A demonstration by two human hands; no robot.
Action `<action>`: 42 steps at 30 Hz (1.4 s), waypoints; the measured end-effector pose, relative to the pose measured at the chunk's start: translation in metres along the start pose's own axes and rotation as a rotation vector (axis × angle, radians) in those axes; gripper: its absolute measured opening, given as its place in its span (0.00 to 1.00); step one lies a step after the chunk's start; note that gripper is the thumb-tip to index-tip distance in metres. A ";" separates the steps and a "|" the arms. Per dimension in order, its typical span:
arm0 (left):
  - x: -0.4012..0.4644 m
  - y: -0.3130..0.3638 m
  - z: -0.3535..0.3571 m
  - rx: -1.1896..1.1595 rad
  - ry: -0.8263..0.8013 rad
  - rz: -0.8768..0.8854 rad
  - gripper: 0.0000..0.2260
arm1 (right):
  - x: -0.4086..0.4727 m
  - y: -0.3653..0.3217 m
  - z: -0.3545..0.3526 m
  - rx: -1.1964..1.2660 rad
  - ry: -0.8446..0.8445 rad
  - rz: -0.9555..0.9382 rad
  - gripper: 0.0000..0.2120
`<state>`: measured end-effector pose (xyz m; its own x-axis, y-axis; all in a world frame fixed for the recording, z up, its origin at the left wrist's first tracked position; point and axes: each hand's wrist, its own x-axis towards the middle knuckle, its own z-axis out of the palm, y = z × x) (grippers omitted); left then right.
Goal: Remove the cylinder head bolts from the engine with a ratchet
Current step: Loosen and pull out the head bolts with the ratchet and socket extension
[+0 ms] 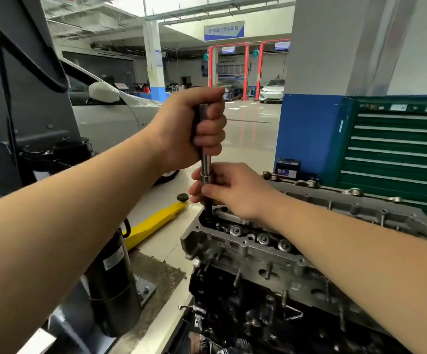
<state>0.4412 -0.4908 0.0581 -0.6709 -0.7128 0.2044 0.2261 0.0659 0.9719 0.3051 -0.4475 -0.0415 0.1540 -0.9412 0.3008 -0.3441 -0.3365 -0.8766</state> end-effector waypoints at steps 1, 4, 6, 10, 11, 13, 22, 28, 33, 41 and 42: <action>-0.001 -0.002 0.007 0.019 0.128 0.037 0.17 | 0.002 0.000 0.000 -0.078 0.048 0.008 0.06; -0.012 -0.009 0.031 0.049 0.508 0.210 0.11 | 0.004 -0.004 0.001 -0.436 0.206 -0.002 0.10; -0.022 -0.019 0.048 0.115 0.641 0.292 0.08 | 0.001 -0.008 0.006 -0.530 0.260 -0.103 0.12; -0.019 -0.021 0.063 0.225 0.762 0.352 0.11 | 0.000 -0.010 0.014 -0.627 0.217 -0.236 0.14; -0.015 -0.016 0.061 0.239 0.777 0.323 0.14 | 0.000 -0.010 0.012 -0.536 0.169 -0.190 0.15; -0.006 -0.007 0.051 0.220 0.693 0.221 0.15 | -0.002 -0.007 0.004 -0.220 0.053 -0.137 0.13; -0.010 -0.004 0.007 0.056 0.326 0.110 0.19 | 0.005 -0.003 0.000 -0.155 0.062 -0.022 0.06; -0.015 -0.038 0.056 0.137 0.774 0.381 0.16 | 0.002 -0.009 0.006 -0.581 0.233 -0.147 0.18; -0.001 -0.032 0.067 0.236 0.839 0.352 0.12 | 0.003 -0.003 0.003 -0.805 0.242 -0.171 0.21; 0.000 -0.013 -0.004 0.070 -0.101 0.087 0.19 | 0.001 0.002 0.000 -0.081 0.021 -0.077 0.08; -0.001 -0.013 -0.006 0.064 -0.097 0.094 0.19 | 0.002 0.001 0.000 -0.075 0.035 -0.066 0.09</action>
<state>0.4431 -0.4952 0.0443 -0.7146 -0.6308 0.3024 0.2476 0.1762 0.9527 0.3051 -0.4497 -0.0415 0.1469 -0.9168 0.3715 -0.4025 -0.3984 -0.8242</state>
